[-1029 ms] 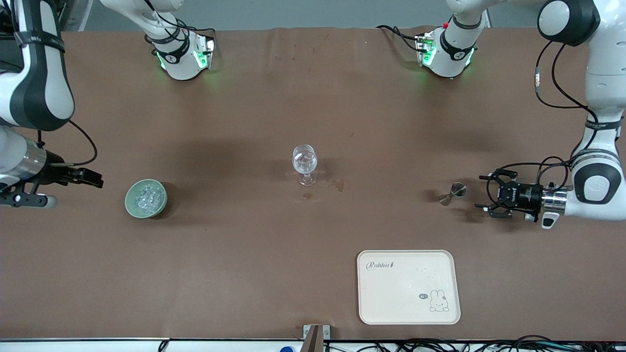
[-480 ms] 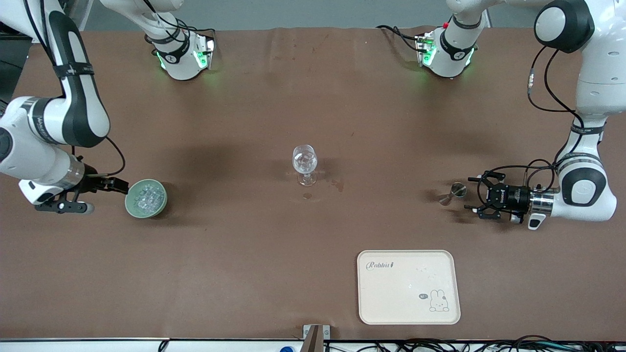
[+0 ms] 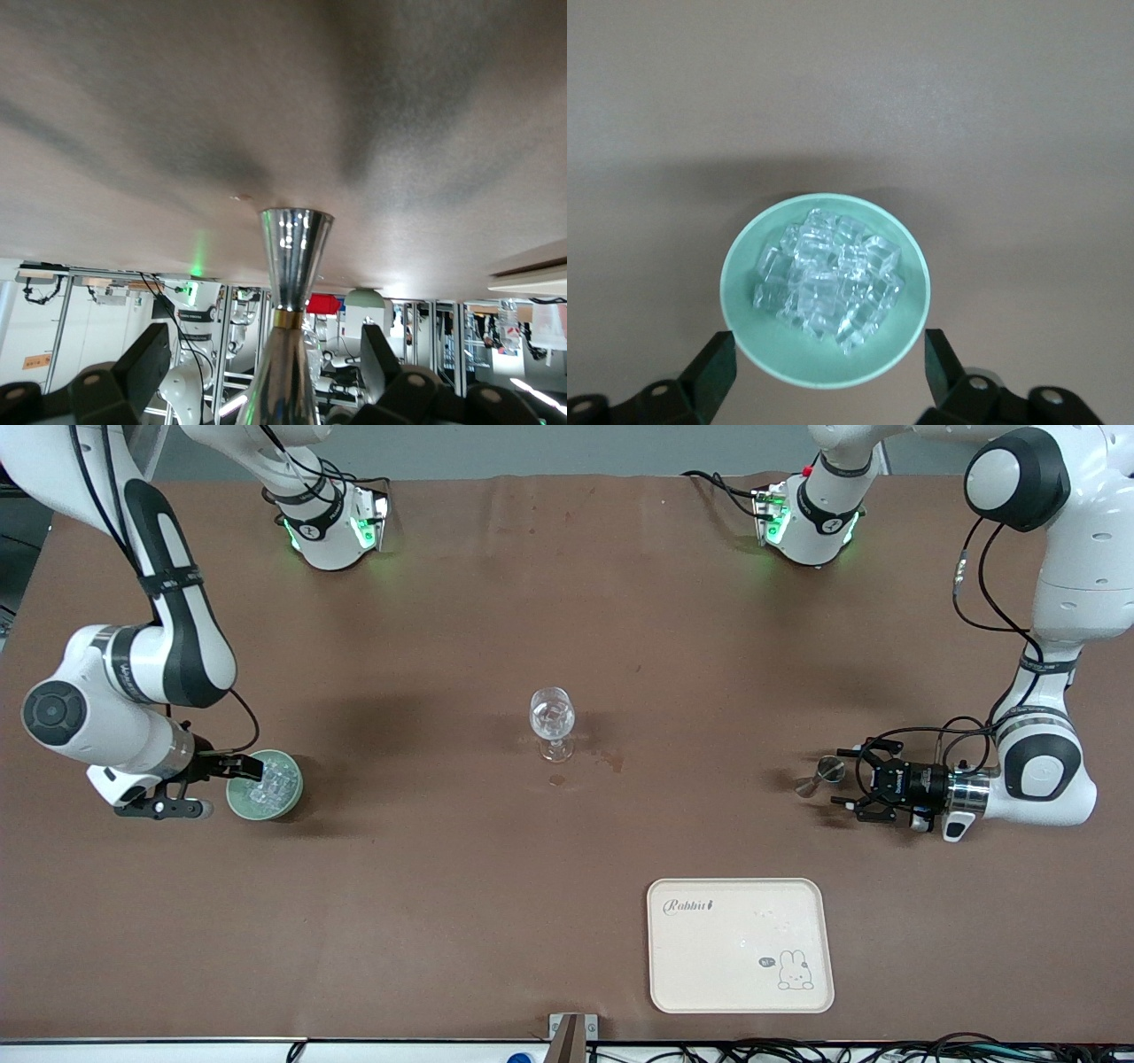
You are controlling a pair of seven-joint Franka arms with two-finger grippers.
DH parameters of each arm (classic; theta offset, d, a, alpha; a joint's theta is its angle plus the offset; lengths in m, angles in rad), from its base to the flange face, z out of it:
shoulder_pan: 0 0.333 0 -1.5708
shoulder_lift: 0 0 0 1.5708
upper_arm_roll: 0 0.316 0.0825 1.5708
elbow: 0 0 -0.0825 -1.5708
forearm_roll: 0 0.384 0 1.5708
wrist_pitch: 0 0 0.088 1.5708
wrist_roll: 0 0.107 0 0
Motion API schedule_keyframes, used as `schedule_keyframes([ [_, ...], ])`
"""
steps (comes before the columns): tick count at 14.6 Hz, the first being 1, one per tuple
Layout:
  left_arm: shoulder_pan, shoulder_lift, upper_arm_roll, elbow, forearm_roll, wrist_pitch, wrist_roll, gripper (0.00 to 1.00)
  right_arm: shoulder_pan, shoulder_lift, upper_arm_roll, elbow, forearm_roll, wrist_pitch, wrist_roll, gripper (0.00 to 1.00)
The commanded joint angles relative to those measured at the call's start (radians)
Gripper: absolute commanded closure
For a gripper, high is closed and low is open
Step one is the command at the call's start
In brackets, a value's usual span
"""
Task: Pour wine and add ice with both arms
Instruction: 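Lift the jigger with the left gripper while the right gripper descends to ice, then pinch an ice cube from the green bowl with the right gripper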
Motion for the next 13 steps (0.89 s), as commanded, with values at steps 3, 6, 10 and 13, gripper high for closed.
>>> schedule_keyframes([
  [3,-0.007,0.011,-0.011,0.003,-0.051,-0.008,0.009,0.07,0.000,0.018,0.000,-0.074,0.000,0.097,0.014,0.33],
  [6,-0.007,0.021,-0.011,0.005,-0.056,-0.008,0.011,0.07,0.000,0.036,0.002,-0.075,0.002,0.124,0.014,0.41],
  [10,-0.019,0.032,-0.011,0.005,-0.056,-0.002,0.014,0.11,0.002,0.052,0.000,-0.074,0.026,0.146,0.023,0.46],
  [13,-0.019,0.043,-0.011,0.006,-0.059,-0.001,0.038,0.15,0.004,0.069,0.000,-0.074,0.039,0.172,0.023,0.46],
])
